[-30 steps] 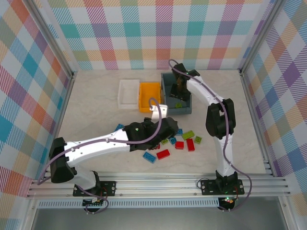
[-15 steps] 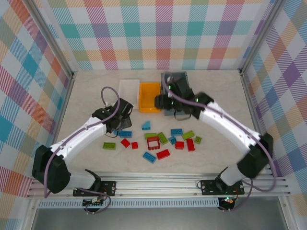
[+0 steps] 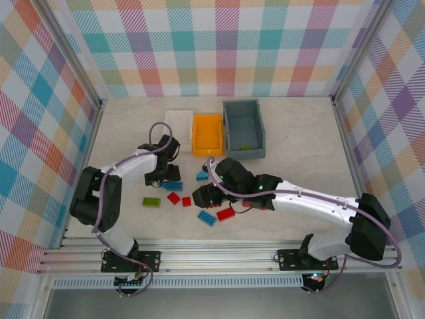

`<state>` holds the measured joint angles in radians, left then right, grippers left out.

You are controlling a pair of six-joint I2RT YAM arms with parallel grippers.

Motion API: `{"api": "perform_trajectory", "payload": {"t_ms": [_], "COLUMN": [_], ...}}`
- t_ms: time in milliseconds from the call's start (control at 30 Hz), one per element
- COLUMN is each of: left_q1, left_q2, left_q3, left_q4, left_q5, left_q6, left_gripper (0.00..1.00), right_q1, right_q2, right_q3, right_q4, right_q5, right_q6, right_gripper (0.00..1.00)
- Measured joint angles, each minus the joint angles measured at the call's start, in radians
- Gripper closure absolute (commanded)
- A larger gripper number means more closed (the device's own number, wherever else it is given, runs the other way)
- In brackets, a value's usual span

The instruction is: Sort the legos into containers by color

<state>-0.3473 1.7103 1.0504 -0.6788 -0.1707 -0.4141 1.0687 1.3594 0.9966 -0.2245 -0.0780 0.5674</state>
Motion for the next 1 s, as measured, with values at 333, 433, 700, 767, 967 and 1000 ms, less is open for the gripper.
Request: {"api": "perform_trajectory", "payload": {"t_ms": [333, 433, 700, 767, 967, 1000], "left_q1": [0.014, 0.016, 0.016, 0.015, 0.008, 0.008], "left_q2": [0.05, 0.055, -0.02, -0.064, -0.048, -0.023], "left_q3": [0.011, 0.013, 0.024, 0.069, 0.35, 0.399], "left_q4": [0.038, 0.043, 0.02, -0.007, -0.027, -0.029], "left_q5": [0.005, 0.002, -0.016, -0.008, 0.023, 0.022], "left_q6": [0.051, 0.063, 0.067, 0.066, 0.07, 0.072], "left_gripper": [0.53, 0.61, 0.68, 0.68, 0.68, 0.68], "right_q1": [0.013, 0.014, 0.018, 0.018, 0.018, 0.018], "right_q2": [0.048, 0.054, 0.05, 0.044, 0.056, 0.072], "right_q3": [0.001, 0.002, 0.04, 0.04, 0.038, 0.042], "right_q4": [0.008, 0.016, 0.024, 0.048, 0.249, 0.283], "right_q5": [-0.002, -0.002, 0.078, 0.125, 0.276, 0.296], "right_q6": [0.024, 0.024, 0.018, 0.002, -0.111, -0.134], "right_gripper": [0.39, 0.4, 0.38, 0.36, 0.33, 0.32]}}
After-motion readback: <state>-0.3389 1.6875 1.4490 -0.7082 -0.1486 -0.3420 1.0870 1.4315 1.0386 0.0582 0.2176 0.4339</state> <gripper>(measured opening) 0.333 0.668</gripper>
